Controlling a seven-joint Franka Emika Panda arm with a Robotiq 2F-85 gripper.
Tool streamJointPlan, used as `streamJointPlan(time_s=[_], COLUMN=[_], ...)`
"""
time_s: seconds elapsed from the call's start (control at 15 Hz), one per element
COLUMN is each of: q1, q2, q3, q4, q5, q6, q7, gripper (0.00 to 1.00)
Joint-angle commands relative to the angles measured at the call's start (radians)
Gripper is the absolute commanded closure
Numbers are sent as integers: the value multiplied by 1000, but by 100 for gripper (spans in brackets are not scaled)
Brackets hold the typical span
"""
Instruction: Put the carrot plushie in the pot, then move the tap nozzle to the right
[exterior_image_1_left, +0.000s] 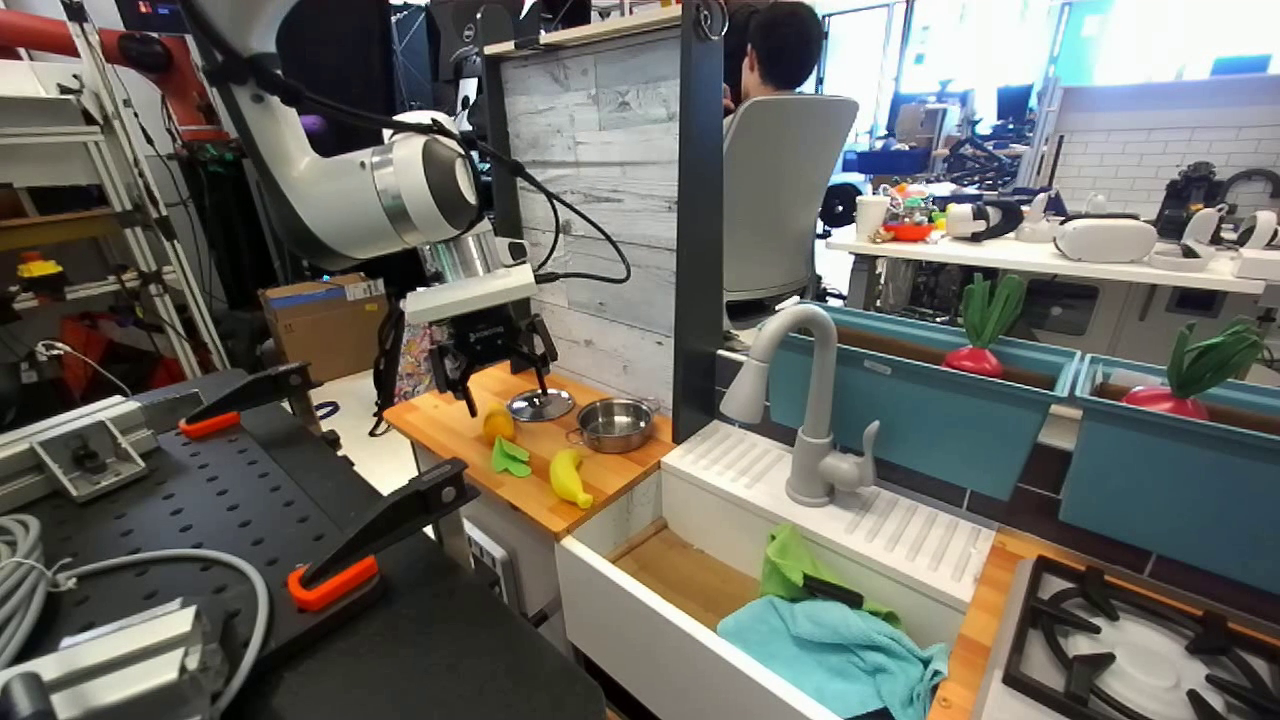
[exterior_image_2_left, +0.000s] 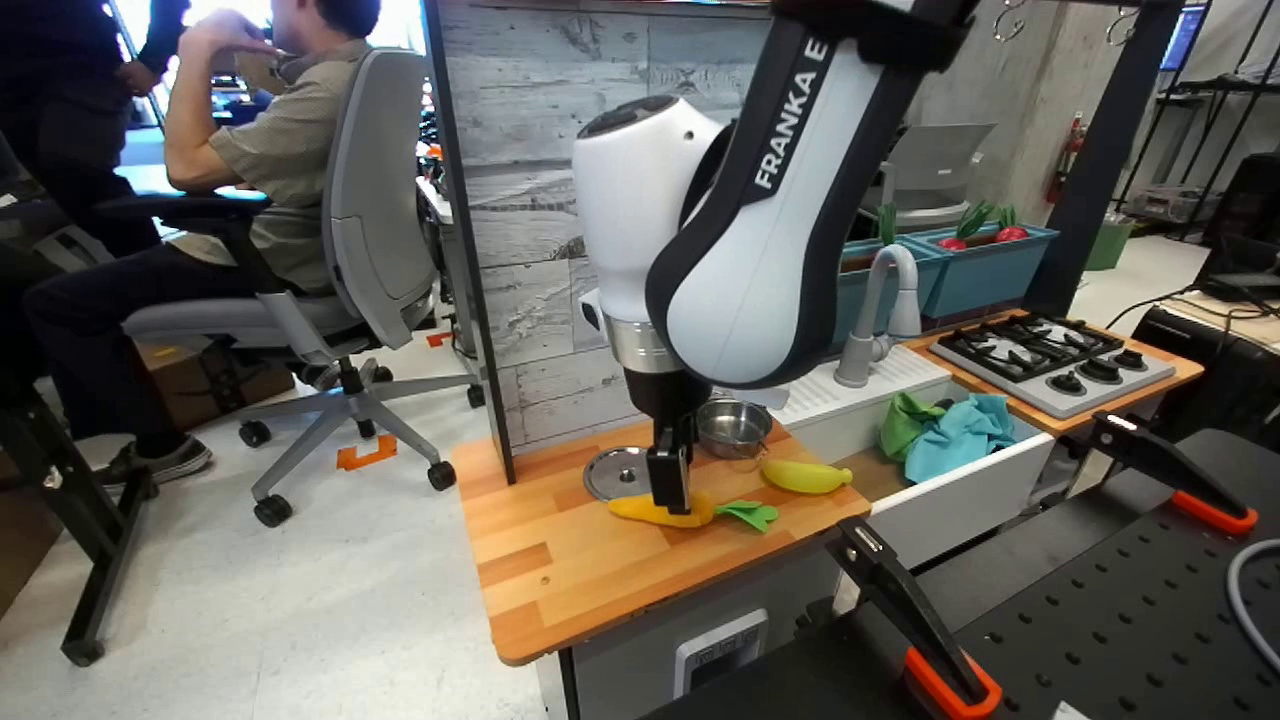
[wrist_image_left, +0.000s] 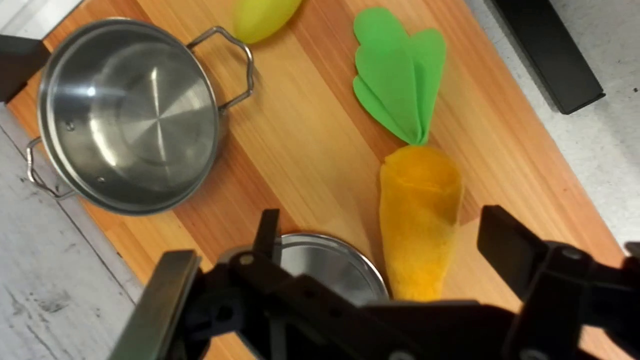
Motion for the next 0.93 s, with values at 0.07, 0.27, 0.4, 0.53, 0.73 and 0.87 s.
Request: streamJointPlan(time_s=[0.07, 0.27, 0.4, 0.53, 0.73, 0.87], q1=[-4, -13, -19, -15, -8, 17], q2=[71, 90, 94, 93, 73, 45], q3=[2, 7, 10, 8, 12, 0], q4=[60, 79, 85, 87, 65, 42], q5=[4, 8, 11, 12, 5, -9], q6=[23, 19, 18, 11, 15, 9], q7=[-48, -72, -84, -86, -94, -85], gripper=[25, 42, 58, 73, 95, 99])
